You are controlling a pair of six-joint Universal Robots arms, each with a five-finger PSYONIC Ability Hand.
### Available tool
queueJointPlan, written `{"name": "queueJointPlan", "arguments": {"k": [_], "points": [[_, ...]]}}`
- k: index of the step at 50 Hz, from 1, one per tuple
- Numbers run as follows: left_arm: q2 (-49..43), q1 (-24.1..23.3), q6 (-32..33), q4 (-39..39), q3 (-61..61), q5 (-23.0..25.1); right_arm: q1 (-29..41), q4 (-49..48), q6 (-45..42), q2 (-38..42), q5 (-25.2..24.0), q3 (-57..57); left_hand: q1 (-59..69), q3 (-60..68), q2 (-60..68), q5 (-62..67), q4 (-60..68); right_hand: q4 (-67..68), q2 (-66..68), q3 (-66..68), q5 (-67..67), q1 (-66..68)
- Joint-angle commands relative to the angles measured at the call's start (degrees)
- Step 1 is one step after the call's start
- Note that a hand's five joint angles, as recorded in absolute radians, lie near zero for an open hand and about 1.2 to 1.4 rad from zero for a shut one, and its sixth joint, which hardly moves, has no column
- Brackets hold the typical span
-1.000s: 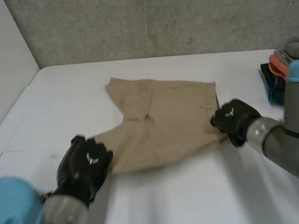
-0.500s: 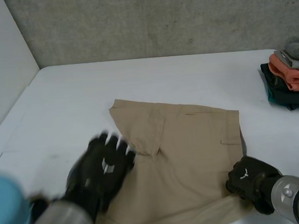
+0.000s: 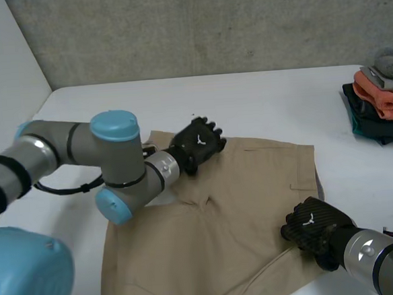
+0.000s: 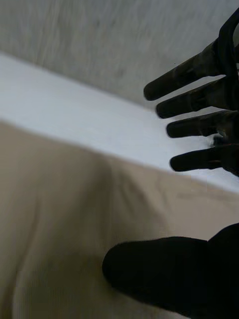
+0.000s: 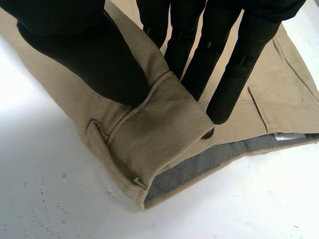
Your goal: Fold the laundry.
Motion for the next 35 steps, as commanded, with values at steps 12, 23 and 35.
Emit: {"name": "queueJointPlan", "arguments": {"k": [12, 23, 35], "points": [[9.0, 2.1, -1.6, -1.5, -5.2, -15.7, -0.3, -1.1, -0.1, -0.1, 0.0, -0.1, 53.2, 54.0, 53.7, 53.7, 53.9, 11.2, 12.3, 11.3, 10.7, 16.4], [21.3, 1.9, -3.5, 4.9, -29.4, -31.2, -0.1, -1.1, -0.1, -0.1, -0.1, 0.2, 53.2, 54.0, 53.7, 53.7, 53.9, 11.2, 12.3, 11.3, 10.7, 16.4], [27.5, -0.1, -21.8, 2.6, -34.9, -38.1, -0.2, -1.2, 0.0, -0.1, 0.3, 0.3, 4.1, 4.9, 4.6, 4.6, 4.8, 11.2, 12.3, 11.3, 10.7, 16.4]]}}
